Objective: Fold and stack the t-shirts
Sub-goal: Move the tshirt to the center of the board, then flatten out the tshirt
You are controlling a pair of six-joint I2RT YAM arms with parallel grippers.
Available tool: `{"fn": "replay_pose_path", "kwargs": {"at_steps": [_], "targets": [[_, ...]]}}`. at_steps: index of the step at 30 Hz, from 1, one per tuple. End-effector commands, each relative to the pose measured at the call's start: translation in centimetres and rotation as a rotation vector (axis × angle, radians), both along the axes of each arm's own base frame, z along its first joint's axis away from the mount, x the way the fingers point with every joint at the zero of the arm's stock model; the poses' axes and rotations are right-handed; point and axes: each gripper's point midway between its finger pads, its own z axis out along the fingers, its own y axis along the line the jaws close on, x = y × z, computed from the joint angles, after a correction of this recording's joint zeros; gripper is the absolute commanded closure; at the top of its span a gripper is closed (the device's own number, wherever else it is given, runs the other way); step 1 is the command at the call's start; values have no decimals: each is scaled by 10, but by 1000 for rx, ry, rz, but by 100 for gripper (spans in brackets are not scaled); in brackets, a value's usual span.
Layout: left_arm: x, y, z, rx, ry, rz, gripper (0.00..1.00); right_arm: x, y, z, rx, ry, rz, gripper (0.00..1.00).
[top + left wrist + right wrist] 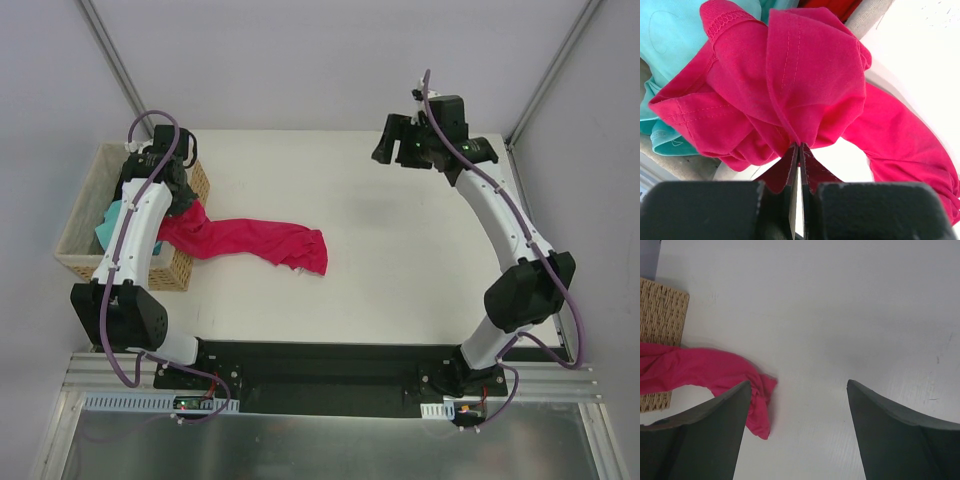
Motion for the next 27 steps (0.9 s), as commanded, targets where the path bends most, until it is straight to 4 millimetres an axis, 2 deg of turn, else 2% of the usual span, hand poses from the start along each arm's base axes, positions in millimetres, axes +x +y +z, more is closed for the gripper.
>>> {"fn": "replay_pose_path", "kwargs": {"at_steps": [1, 3, 5, 6, 9, 13, 20, 27], "targets": [[-4, -1, 20, -26, -75, 6, 100, -8, 40, -11, 71, 21, 69, 20], [-8, -1, 24, -25, -87, 4, 100, -14, 56, -30, 68, 68, 97, 20], [-11, -1, 27, -27, -101, 0, 100, -21, 71, -41, 71, 95, 128, 24], [-13, -2, 26, -32, -100, -3, 100, -23, 75, -52, 63, 113, 136, 24], [-18, -3, 26, -38, -105, -5, 100, -32, 90, -67, 52, 144, 165, 26], [-23, -5, 26, -49, -111, -4, 100, -49, 107, -97, 39, 215, 212, 28], [-32, -6, 28, -58, -128, -5, 100, -71, 130, -120, 26, 272, 275, 31], [-36, -8, 28, -70, -137, 1, 100, -83, 149, -127, 10, 291, 326, 32]]}}
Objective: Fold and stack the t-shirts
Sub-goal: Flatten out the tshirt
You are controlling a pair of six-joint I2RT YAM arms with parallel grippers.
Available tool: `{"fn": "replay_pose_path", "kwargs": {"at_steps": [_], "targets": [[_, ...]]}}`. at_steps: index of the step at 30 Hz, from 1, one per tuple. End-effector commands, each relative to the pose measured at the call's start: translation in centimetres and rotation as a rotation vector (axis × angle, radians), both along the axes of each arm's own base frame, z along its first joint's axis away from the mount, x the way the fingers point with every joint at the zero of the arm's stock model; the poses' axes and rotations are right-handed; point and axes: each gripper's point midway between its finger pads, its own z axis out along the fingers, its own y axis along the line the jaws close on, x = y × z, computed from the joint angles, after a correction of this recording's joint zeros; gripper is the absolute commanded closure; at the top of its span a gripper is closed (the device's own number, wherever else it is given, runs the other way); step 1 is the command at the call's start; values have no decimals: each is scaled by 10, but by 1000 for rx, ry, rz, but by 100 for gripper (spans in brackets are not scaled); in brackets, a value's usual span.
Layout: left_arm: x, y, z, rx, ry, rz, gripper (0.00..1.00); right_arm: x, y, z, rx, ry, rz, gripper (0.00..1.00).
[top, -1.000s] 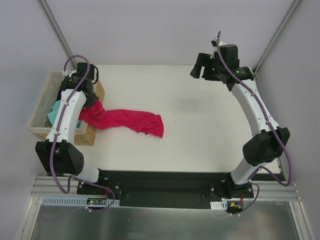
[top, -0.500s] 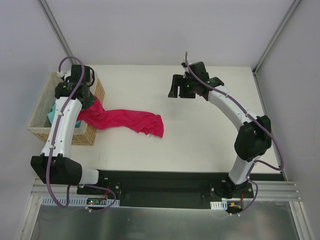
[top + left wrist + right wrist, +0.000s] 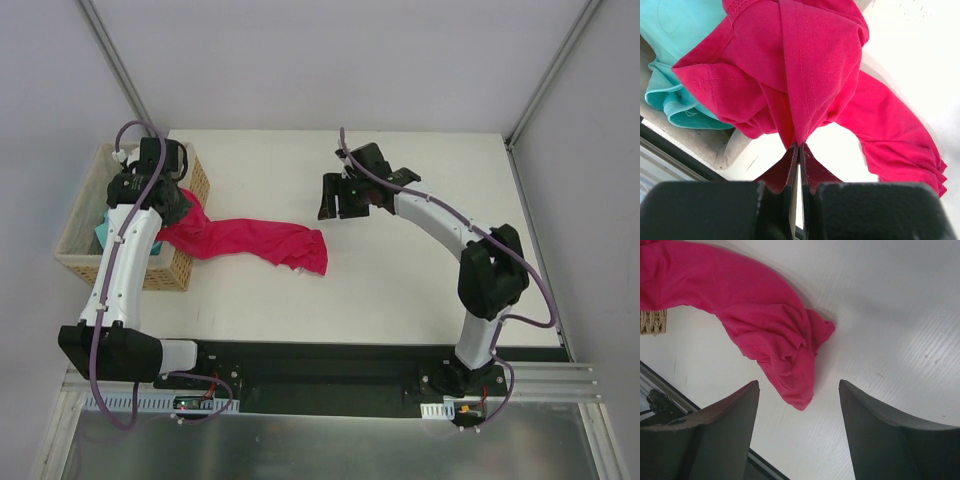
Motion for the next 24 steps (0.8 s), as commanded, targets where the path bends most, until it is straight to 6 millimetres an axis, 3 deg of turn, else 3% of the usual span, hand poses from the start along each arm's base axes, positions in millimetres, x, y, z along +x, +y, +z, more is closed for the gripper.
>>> {"fn": "replay_pose_path", "kwargs": {"at_steps": [1, 14, 20, 21, 24], "targets": [[-8, 0, 6, -21, -30, 16, 100, -4, 20, 5, 35, -2, 36, 32], [-6, -2, 6, -34, -39, 11, 100, -15, 34, -8, 39, 36, 77, 32], [-3, -4, 8, -41, -49, 6, 100, -18, 44, -16, 35, 57, 99, 46], [-2, -4, 9, -41, -54, 6, 100, -17, 46, -17, 36, 59, 103, 53], [-2, -4, 9, -42, -54, 5, 100, -17, 52, -20, 33, 72, 115, 55]]}}
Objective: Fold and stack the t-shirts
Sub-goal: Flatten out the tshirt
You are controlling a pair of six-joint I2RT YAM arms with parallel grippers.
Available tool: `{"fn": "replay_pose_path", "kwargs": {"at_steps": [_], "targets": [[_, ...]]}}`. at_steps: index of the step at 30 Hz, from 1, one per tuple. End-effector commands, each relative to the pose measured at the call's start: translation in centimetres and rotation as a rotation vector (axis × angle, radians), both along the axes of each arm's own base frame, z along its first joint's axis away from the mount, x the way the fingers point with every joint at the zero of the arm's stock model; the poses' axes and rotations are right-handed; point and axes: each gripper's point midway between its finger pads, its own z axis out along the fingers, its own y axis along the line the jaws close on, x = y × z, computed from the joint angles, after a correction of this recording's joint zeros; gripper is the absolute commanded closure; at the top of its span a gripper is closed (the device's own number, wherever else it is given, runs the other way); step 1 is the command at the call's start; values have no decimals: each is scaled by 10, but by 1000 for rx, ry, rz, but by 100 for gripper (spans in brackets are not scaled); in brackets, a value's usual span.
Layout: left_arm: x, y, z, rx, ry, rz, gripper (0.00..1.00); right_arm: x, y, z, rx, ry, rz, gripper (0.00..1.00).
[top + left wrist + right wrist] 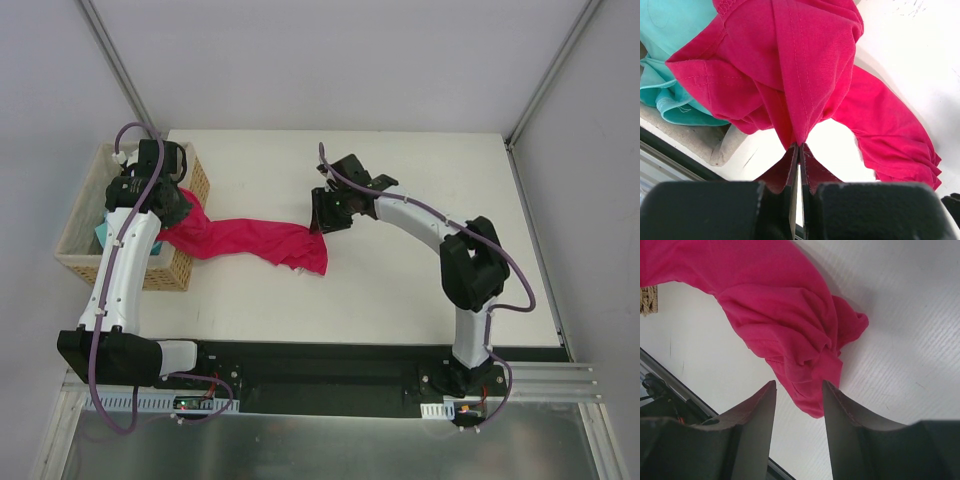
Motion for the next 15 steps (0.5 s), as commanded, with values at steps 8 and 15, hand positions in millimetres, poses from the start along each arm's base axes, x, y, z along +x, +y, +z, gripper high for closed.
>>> {"fn": "replay_pose_path", "kwargs": {"at_steps": [8, 15], "targets": [[3, 0, 9, -16, -42, 6, 100, 5, 27, 5, 52, 12, 34, 54], [5, 0, 10, -17, -43, -4, 100, 3, 30, -6, 74, 34, 27, 53]]}}
